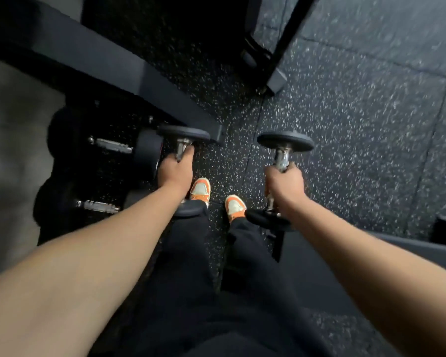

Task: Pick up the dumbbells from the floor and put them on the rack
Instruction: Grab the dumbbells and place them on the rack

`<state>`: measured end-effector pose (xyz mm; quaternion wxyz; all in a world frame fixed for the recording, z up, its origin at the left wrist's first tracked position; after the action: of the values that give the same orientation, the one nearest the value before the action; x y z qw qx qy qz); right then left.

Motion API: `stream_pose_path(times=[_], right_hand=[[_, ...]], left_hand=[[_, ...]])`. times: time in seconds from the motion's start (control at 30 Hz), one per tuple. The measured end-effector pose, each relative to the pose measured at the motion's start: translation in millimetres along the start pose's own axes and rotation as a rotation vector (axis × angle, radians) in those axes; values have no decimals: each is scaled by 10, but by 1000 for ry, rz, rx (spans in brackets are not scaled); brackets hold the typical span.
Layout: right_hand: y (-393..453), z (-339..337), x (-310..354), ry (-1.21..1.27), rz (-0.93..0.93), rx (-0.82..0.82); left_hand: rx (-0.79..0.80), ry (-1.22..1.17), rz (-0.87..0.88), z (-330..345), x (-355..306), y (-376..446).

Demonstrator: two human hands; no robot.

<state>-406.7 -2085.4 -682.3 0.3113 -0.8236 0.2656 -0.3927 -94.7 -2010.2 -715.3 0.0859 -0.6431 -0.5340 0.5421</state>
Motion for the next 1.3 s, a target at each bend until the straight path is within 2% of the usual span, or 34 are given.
stream_pose_path(times=[0.13, 0.3, 0.6, 0.77, 0.93, 1.13, 1.3], right_hand=[[-468, 48, 312, -86, -96, 107], [-1129, 313, 591, -294, -319, 313], [-2728, 1440, 345, -832, -694, 574], [-4016, 2269, -302, -944, -809, 808], [-5439, 2964, -1157, -1069, -975, 982], [-6961, 3647, -2232, -1131, -1056, 1213], [-8035, 4119, -3024, -1185, -1029, 1383]], left_hand=[[-141, -181, -49, -584, 180, -572], [-310, -450, -82, -1263, 733, -1465], [-732, -897, -271, -2248, 2515, -3271], [-941, -1115, -370, -2716, 3545, -4307], [-1066, -1488, -357, -3110, 4644, -5216], [-1334, -1609, -385, -3658, 5883, -6319], [-1507, -1667, -409, -4054, 6658, -7048]])
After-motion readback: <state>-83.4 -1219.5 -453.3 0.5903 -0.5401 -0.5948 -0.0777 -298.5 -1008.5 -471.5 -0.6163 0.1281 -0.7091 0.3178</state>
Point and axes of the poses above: each hand's wrist, its own y-axis towards the middle knuckle, its own z-axis out of the palm, x = y × z, the point moved 10 cm from there along y, towards the middle knuckle, and after that the axes turned 9 degrees about -y, right-handed, at the moved point
